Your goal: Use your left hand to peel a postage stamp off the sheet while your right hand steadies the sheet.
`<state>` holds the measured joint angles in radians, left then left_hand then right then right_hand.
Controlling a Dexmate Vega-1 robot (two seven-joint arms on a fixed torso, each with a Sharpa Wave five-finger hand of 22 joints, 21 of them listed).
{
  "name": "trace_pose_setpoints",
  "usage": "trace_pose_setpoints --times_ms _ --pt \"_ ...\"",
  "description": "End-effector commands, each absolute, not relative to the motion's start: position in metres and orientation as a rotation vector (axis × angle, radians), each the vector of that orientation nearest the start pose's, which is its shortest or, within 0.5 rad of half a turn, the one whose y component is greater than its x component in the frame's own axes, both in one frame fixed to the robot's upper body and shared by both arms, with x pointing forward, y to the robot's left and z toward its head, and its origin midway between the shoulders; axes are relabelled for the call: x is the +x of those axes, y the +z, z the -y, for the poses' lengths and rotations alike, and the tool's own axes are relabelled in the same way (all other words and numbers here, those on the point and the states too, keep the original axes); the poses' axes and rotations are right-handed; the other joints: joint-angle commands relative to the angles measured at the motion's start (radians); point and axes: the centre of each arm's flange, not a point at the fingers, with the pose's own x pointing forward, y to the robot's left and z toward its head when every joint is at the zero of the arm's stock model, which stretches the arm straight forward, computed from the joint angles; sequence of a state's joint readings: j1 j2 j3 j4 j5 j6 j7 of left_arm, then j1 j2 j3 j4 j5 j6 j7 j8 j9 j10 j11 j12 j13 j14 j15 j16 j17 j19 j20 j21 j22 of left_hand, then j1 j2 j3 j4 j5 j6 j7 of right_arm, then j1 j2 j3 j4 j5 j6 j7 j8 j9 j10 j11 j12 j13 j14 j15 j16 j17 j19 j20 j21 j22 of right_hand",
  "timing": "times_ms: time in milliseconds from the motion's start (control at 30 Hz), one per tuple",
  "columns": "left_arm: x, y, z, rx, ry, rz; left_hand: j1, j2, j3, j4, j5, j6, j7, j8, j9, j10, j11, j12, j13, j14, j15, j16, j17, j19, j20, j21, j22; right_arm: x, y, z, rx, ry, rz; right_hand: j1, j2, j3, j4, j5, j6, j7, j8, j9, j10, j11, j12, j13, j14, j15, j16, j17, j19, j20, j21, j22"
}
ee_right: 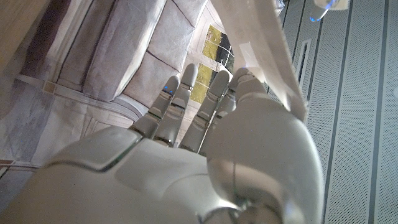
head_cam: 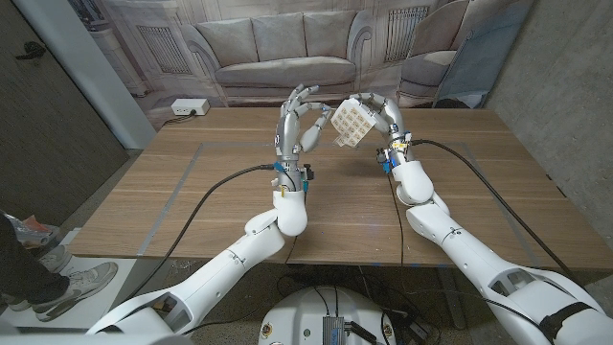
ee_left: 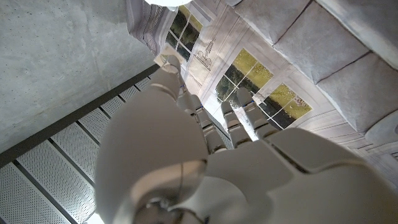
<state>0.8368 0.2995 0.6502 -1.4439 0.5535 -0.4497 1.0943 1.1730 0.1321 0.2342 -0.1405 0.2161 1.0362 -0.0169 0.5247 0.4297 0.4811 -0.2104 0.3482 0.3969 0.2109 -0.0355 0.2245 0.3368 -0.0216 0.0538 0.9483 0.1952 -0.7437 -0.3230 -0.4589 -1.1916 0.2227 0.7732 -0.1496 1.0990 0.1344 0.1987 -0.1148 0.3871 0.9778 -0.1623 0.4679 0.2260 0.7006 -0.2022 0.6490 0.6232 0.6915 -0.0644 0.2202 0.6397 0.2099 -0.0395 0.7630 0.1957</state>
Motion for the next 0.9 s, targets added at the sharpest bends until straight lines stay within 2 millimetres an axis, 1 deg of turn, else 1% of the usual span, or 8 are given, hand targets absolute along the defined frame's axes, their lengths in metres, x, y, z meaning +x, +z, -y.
trace_pose_setpoints --times_ms 33,133,333,500,733,833,867,900 --pt "0.529 -0.010 -0.109 0.268 0.356 1.352 -0.009 0.003 0.039 0.042 0.002 0.015 -0.016 0.004 0.137 -0.007 0.000 0.011 0.004 0.007 -0.060 -0.006 0.004 0.007 0.005 0.010 0.001 0.614 0.030 0.190 -0.092 0.188 1.069 0.001 0.006 0.004 -0.002 0.009 0.077 0.052 0.014 0.261 0.011 0.001 0.004 0.002 0.010 -0.173 -0.001 0.000 -0.002 -0.094 0.006 0.000" --pt "0.528 -0.012 -0.111 0.270 0.362 1.345 -0.010 0.001 0.040 0.042 0.002 0.017 -0.017 0.002 0.130 -0.008 0.000 0.012 0.005 0.007 -0.060 -0.006 0.005 0.006 0.006 0.012 0.001 0.618 0.025 0.190 -0.059 0.174 1.049 0.001 0.006 0.005 -0.002 0.009 0.081 0.052 0.012 0.256 0.011 0.002 0.003 0.001 0.012 -0.173 -0.001 0.000 0.001 -0.092 0.007 0.000" --pt "0.529 -0.012 -0.115 0.232 0.336 1.305 -0.011 -0.003 0.042 0.039 0.003 0.026 -0.017 0.000 0.114 -0.005 0.000 0.015 0.007 0.009 -0.061 -0.005 0.006 0.006 0.006 0.016 0.001 0.621 0.023 0.193 -0.038 0.154 1.029 -0.001 0.007 0.005 -0.002 0.010 0.082 0.051 0.007 0.248 0.013 0.002 0.003 0.000 0.017 -0.172 0.001 0.000 0.006 -0.088 0.010 0.000" --pt "0.529 -0.013 -0.117 0.218 0.335 1.292 -0.011 -0.005 0.044 0.037 0.004 0.031 -0.010 -0.004 0.102 -0.009 0.001 0.016 0.009 0.010 -0.059 -0.005 0.007 0.006 0.006 0.018 0.000 0.620 0.024 0.193 -0.049 0.152 1.023 -0.001 0.005 0.005 -0.002 0.011 0.080 0.052 0.006 0.246 0.014 0.001 0.003 -0.001 0.020 -0.172 0.002 0.000 0.008 -0.087 0.012 -0.001" --pt "0.531 -0.013 -0.122 0.213 0.327 1.252 -0.012 -0.006 0.046 0.035 0.004 0.030 -0.010 -0.009 0.089 -0.011 0.002 0.017 0.010 0.009 -0.057 -0.006 0.009 0.003 0.009 0.021 0.000 0.621 0.023 0.192 -0.042 0.141 1.003 -0.002 0.004 0.006 -0.003 0.012 0.083 0.053 0.006 0.243 0.015 0.001 0.002 -0.001 0.023 -0.171 0.002 -0.001 0.009 -0.085 0.013 -0.001" --pt "0.532 -0.012 -0.125 0.210 0.316 1.232 -0.012 -0.007 0.048 0.034 0.004 0.029 -0.011 -0.013 0.081 -0.014 0.003 0.017 0.011 0.008 -0.055 -0.006 0.010 0.002 0.011 0.023 0.000 0.623 0.022 0.192 -0.030 0.156 1.004 -0.003 0.003 0.006 -0.003 0.013 0.088 0.055 0.006 0.241 0.015 0.000 0.002 -0.002 0.024 -0.170 0.002 -0.002 0.014 -0.081 0.016 -0.001" --pt "0.533 -0.012 -0.126 0.175 0.300 1.208 -0.012 -0.007 0.048 0.033 0.004 0.029 -0.012 -0.014 0.079 -0.015 0.002 0.017 0.012 0.008 -0.053 -0.006 0.010 0.000 0.012 0.023 0.000 0.623 0.023 0.193 -0.043 0.156 1.003 -0.003 0.002 0.006 -0.003 0.013 0.087 0.055 0.005 0.239 0.015 0.000 0.001 -0.003 0.025 -0.170 0.001 -0.003 0.016 -0.080 0.017 -0.001" --pt "0.532 -0.011 -0.127 0.193 0.292 1.206 -0.013 -0.007 0.049 0.033 0.004 0.029 -0.011 -0.015 0.074 -0.017 0.003 0.016 0.012 0.007 -0.052 -0.007 0.011 -0.002 0.015 0.023 0.000 0.623 0.023 0.192 -0.038 0.160 1.001 -0.004 0.001 0.006 -0.003 0.014 0.089 0.056 0.005 0.237 0.016 0.000 0.002 -0.003 0.025 -0.169 0.001 -0.003 0.019 -0.078 0.018 -0.001"
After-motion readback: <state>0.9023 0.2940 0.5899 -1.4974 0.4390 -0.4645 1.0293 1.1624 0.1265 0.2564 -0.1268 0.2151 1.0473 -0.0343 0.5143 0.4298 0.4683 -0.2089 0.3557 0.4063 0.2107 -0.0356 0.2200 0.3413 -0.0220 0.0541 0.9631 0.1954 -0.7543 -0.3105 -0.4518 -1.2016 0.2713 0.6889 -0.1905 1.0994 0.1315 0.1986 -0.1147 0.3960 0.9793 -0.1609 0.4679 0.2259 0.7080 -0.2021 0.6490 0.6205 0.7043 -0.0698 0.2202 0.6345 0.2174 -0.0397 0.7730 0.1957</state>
